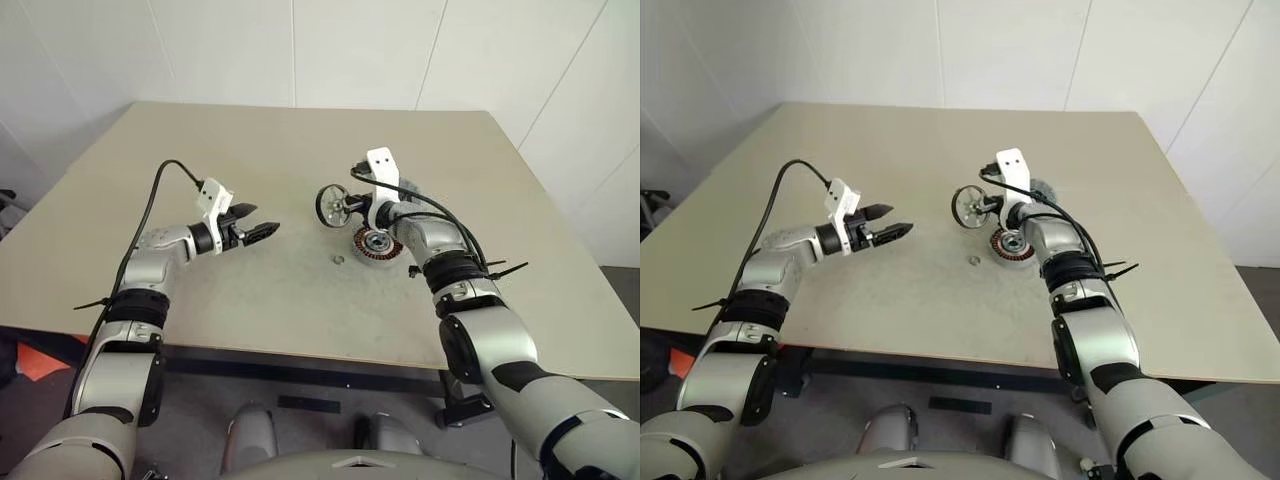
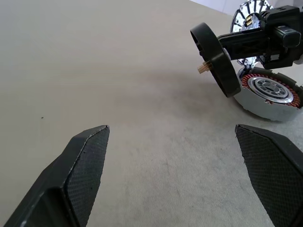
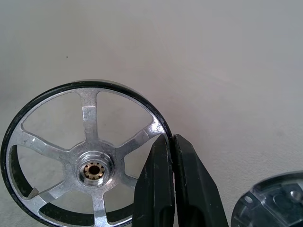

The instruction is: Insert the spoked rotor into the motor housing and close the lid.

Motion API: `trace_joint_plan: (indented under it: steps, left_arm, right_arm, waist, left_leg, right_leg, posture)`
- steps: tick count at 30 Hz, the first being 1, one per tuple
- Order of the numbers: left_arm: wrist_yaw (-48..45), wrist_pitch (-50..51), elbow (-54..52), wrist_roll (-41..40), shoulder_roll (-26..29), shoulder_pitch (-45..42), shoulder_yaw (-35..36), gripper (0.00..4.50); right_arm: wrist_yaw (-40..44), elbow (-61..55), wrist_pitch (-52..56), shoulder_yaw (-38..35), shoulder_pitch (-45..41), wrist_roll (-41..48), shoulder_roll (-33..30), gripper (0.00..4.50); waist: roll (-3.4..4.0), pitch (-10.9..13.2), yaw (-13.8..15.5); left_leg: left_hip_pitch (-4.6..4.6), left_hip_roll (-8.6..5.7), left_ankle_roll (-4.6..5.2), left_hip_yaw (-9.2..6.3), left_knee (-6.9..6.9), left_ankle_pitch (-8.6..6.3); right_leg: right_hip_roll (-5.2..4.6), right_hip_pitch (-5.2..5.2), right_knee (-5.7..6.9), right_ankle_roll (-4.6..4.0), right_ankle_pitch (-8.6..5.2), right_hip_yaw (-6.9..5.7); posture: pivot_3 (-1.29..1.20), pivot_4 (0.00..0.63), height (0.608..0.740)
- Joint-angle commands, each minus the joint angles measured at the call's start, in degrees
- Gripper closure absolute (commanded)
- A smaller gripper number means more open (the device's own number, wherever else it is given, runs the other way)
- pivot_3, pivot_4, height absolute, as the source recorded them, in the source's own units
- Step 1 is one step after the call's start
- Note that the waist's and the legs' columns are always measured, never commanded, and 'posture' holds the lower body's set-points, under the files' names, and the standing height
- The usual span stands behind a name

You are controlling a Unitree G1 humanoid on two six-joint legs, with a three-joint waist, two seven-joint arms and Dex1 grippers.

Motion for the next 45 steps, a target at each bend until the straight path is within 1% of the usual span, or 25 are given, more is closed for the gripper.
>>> trace_joint_plan:
  steps: [1, 5, 10, 13, 18, 19, 22, 24, 29, 33, 35, 39, 42, 45]
  left_arm:
    - [0.3, -0.1, -2.8, -0.6, 0.5, -0.2, 1.1, 0.0]
    - [0.5, 0.0, -3.0, -0.7, 0.5, 0.0, 1.1, 0.0]
    - [0.6, 0.0, -2.9, -0.5, 0.3, -0.2, 1.0, 0.0]
    - [0.7, -0.1, -2.8, -0.4, 0.2, -0.3, 0.9, 0.0]
    - [0.7, -0.3, -2.6, -0.3, 0.4, -0.1, 0.9, 0.0]
    - [0.7, -0.3, -2.6, -0.3, 0.4, -0.1, 0.9, 0.0]
    - [0.7, -0.2, -2.8, -0.3, 0.2, 0.0, 0.8, 0.0]
    - [0.7, -0.2, -2.8, -0.2, 0.1, 0.1, 0.7, 0.0]
    - [0.4, -0.1, -2.8, -0.3, -0.1, 0.0, 0.6, 0.0]
    - [0.1, 0.0, -2.4, -0.2, -0.5, -0.3, 0.2, 0.0]
    - [-0.1, 0.1, -2.1, -0.1, -0.8, -0.6, -0.1, 0.0]
    - [-0.5, 0.1, -1.4, 0.2, -1.3, -1.3, -0.7, 0.0]
    - [-0.9, 0.0, -0.8, 0.4, -1.5, -1.8, -0.9, 0.0]
    - [-1.1, -0.1, -0.5, 0.5, -1.7, -1.9, -1.2, 0.0]
  right_arm:
    - [0.7, -0.9, -2.4, 0.1, -2.4, -0.7, 0.8, 4.48]
    - [0.2, 0.8, -3.8, 0.2, -2.9, -1.7, 1.8, 4.48]
    - [-0.5, 6.0, -6.4, 0.7, -4.4, -3.4, 3.8, 4.48]
    - [-1.8, 9.9, -8.9, 0.7, -5.4, -4.9, 4.0, 3.84]
    - [-2.9, 11.0, -11.8, 0.3, -6.6, -5.9, 3.6, 2.06]
    - [-2.5, 10.2, -11.8, 0.1, -6.6, -5.7, 3.4, 1.78]
    - [-0.2, 5.6, -10.4, -0.1, -6.0, -5.0, 2.5, 1.78]
    - [2.0, -0.7, -8.4, 0.3, -4.4, -4.5, 1.8, 1.78]
    - [8.8, -24.3, 0.0, 1.7, 3.4, -1.4, -0.7, 1.78]
    - [12.3, -38.0, 5.7, 5.5, 11.7, -0.9, -3.0, 1.78]
    - [13.0, -41.8, 8.3, 7.5, 15.7, -0.8, -3.2, 1.78]
    - [12.6, -45.5, 10.1, 12.3, 21.7, -2.8, -3.6, 1.78]
    - [12.5, -46.8, 11.5, 14.1, 23.3, -2.8, -3.5, 1.78]
    - [12.3, -46.5, 11.7, 15.4, 24.2, -3.4, -3.9, 1.78]
  waist:
    - [0.0, 0.0, -0.3]
    - [0.0, 0.0, -0.6]
    - [0.0, 0.0, -0.7]
    - [0.01, 0.0, -0.7]
    - [0.01, 0.0, -0.7]
    - [0.01, 0.0, -0.7]
    - [0.01, 0.0, -0.7]
    - [0.01, 0.0, -0.7]
    - [0.0, 0.0, -0.4]
    - [-0.01, 0.0, -0.2]
    - [-0.02, 0.0, -0.2]
    - [-0.02, 0.0, -0.4]
    - [-0.02, 0.0, -0.6]
    - [-0.02, 0.0, -0.5]
  left_leg:
    - [0.0, 0.0, 0.03, 0.0, 0.02, -0.02]
    - [0.01, 0.02, 0.09, 0.0, 0.11, -0.05]
    - [0.02, 0.05, 0.17, 0.0, 0.22, -0.1]
    - [0.03, 0.05, 0.18, 0.0, 0.27, -0.11]
    - [0.03, 0.05, 0.21, -0.01, 0.3, -0.12]
    - [0.03, 0.05, 0.21, -0.01, 0.3, -0.12]
    - [0.03, 0.06, 0.22, -0.01, 0.3, -0.13]
    - [0.01, 0.06, 0.22, 0.0, 0.31, -0.13]
    - [0.02, 0.06, 0.23, -0.01, 0.3, -0.14]
    - [0.04, 0.05, 0.24, -0.01, 0.31, -0.14]
    - [0.12, 0.05, 0.23, -0.01, 0.29, -0.13]
    - [0.25, 0.05, 0.21, -0.01, 0.28, -0.12]
    - [0.25, 0.05, 0.2, -0.02, 0.27, -0.11]
    - [0.27, 0.04, 0.19, -0.02, 0.28, -0.11]
  right_leg:
    - [0.0, 0.0, 0.01, 0.0, 0.0, 0.0]
    - [0.0, 0.0, 0.08, -0.01, 0.0, 0.0]
    - [0.0, 0.0, 0.22, -0.01, 0.01, 0.0]
    - [-0.01, -0.01, 0.3, -0.01, 0.0, 0.0]
    - [-0.02, 0.0, 0.33, -0.01, 0.0, 0.01]
    - [-0.02, 0.0, 0.33, -0.01, 0.0, 0.01]
    - [-0.01, -0.01, 0.34, -0.02, 0.0, 0.01]
    - [-0.01, -0.02, 0.34, -0.02, 0.0, 0.01]
    - [0.0, 0.0, 0.31, -0.01, 0.0, 0.01]
    - [-0.01, 0.02, 0.3, -0.01, 0.0, 0.01]
    - [0.0, 0.1, 0.3, 0.0, 0.0, 0.01]
    - [-0.01, 0.16, 0.29, 0.03, -0.02, 0.03]
    - [-0.01, 0.15, 0.28, 0.42, -0.25, 0.02]
    - [-0.01, 0.16, 0.28, 0.43, -0.26, 0.04]
  posture:
    - [0.0, 0.0, 0.74]
    - [0.0, 0.0, 0.74]
    - [0.0, 0.0, 0.74]
    - [0.0, 0.0, 0.74]
    - [0.0, 0.0, 0.74]
    - [0.0, 0.0, 0.74]
    - [0.0, 0.0, 0.74]
    - [0.0, 0.0, 0.74]
    - [0.0, 0.0, 0.74]
    - [0.0, 0.0, 0.74]
    - [0.0, 0.0, 0.74]
    - [0.0, 0.0, 0.74]
    - [0.0, 0.0, 0.74]
    - [0.0, 0.0, 0.74]
